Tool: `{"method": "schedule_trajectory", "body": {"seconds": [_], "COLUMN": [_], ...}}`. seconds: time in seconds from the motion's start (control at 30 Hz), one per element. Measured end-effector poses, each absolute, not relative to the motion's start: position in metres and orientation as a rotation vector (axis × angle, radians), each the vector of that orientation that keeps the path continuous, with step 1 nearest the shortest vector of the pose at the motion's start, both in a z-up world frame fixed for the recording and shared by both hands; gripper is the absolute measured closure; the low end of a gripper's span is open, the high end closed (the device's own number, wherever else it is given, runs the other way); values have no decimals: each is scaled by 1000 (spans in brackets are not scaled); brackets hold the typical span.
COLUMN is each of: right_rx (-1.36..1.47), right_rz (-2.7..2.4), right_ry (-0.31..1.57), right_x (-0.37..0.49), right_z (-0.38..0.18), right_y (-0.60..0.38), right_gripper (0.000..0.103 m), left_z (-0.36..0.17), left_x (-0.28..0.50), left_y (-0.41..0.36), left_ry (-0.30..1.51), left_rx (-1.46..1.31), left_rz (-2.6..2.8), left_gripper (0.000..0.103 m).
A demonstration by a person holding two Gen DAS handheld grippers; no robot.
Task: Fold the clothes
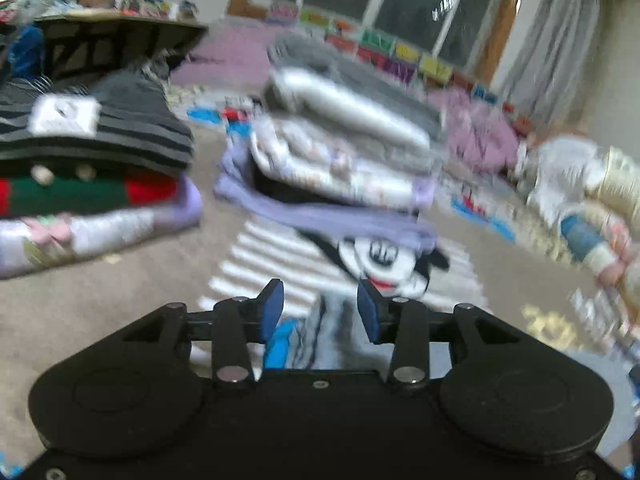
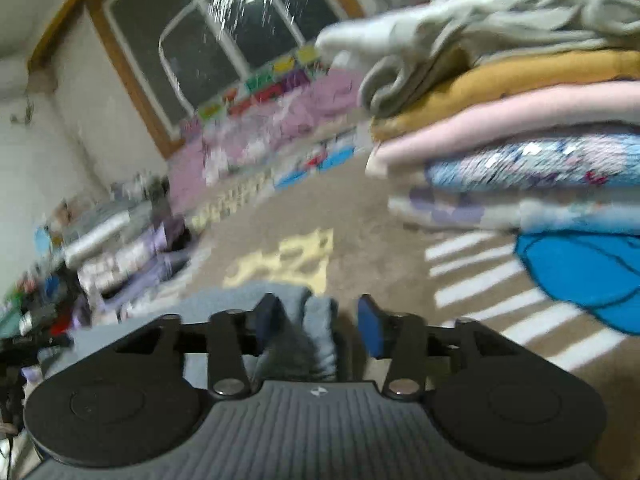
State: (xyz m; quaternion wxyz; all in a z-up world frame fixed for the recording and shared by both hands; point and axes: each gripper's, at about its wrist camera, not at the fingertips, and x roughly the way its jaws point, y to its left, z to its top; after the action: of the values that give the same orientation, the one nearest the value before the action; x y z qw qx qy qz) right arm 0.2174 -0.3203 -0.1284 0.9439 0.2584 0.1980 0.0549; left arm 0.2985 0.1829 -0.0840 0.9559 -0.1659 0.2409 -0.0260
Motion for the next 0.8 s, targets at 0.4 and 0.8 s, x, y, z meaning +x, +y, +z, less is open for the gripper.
{"method": "schedule_trajectory", "body": {"seconds": [0.4,0.8], "right_rx": [92,172], "right_rz": [280,319], "right_ry": [280,451], "right_x": [175,207], "right_z": [-89,-101], "right_y": [-215,-217], "right_gripper": [55,63], "left_z": [-106,-97], "left_x": [288,275], "left_y": [113,69], "left_ry": [596,532], "left_rx": [100,253], "left_rz": [-204,-187], "left_gripper": [64,62]}}
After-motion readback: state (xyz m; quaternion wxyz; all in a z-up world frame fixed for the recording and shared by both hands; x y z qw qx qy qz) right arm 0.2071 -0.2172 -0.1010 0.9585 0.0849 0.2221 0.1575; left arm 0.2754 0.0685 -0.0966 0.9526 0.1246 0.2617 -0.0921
